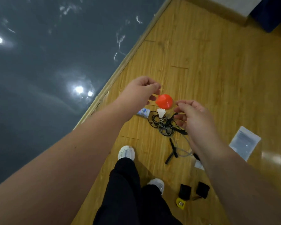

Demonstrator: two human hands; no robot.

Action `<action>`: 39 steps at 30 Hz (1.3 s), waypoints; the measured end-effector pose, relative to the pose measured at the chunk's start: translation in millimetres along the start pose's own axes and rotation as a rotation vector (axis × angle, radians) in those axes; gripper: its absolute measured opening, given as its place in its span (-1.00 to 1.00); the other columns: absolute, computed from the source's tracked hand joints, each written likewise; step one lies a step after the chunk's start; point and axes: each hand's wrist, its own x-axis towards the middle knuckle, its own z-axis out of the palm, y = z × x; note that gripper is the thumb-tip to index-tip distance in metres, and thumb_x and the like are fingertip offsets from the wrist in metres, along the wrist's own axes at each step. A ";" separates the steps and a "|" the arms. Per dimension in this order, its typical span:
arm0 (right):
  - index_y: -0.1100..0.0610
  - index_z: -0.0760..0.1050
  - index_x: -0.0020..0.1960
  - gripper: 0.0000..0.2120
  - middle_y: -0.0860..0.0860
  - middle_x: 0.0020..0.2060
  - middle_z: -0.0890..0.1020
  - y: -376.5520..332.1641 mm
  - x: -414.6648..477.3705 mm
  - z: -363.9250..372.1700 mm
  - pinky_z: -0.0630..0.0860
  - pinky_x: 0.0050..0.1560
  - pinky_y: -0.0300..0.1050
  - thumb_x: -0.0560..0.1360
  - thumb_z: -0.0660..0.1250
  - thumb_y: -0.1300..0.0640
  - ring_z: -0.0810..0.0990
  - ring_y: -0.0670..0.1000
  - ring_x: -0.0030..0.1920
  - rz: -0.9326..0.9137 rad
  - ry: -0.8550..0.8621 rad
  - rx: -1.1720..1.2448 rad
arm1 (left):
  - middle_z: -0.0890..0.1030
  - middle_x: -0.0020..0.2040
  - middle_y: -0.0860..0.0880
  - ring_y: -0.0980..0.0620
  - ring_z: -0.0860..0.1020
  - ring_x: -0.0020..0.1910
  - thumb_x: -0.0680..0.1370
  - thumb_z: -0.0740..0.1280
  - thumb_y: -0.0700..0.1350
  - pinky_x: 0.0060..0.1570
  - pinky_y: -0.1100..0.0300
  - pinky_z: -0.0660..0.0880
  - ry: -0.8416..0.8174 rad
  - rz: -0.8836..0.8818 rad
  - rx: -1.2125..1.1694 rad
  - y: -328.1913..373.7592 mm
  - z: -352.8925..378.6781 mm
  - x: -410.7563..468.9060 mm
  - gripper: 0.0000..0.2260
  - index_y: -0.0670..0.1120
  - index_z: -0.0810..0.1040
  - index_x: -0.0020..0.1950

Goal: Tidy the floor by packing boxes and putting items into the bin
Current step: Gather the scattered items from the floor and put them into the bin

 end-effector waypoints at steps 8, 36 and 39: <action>0.01 0.56 -0.15 -0.82 -0.12 -0.39 0.60 198.3 183.3 86.7 0.41 -0.43 -0.31 0.57 0.27 0.19 0.49 -0.15 -0.42 0.055 -0.038 -0.001 | 0.62 -0.16 0.02 0.05 0.56 -0.18 0.61 0.25 -0.18 -0.18 0.20 0.49 0.045 -0.086 -0.070 -210.5 13.0 160.6 -0.87 -0.15 0.59 0.05; 0.00 0.56 -0.08 -0.86 -0.04 -0.22 0.61 367.8 217.3 321.1 0.45 -0.28 -0.23 0.58 0.25 0.14 0.53 -0.09 -0.27 -0.036 -0.552 -0.479 | 0.20 0.46 -0.17 -0.28 0.33 0.37 0.32 0.56 0.11 0.25 -0.23 0.42 0.493 -0.806 0.205 -581.7 -101.9 173.2 0.03 0.13 -0.08 0.56; 0.01 0.56 -0.09 -0.84 -0.03 -0.22 0.59 364.5 218.3 313.4 0.44 -0.29 -0.25 0.59 0.23 0.16 0.51 -0.09 -0.27 -0.036 -0.529 -0.463 | 0.37 0.36 -0.23 -0.26 0.43 0.29 0.37 0.53 -0.01 0.23 -0.18 0.45 0.464 -0.818 0.155 -596.2 -88.1 173.8 0.03 0.02 -0.17 0.56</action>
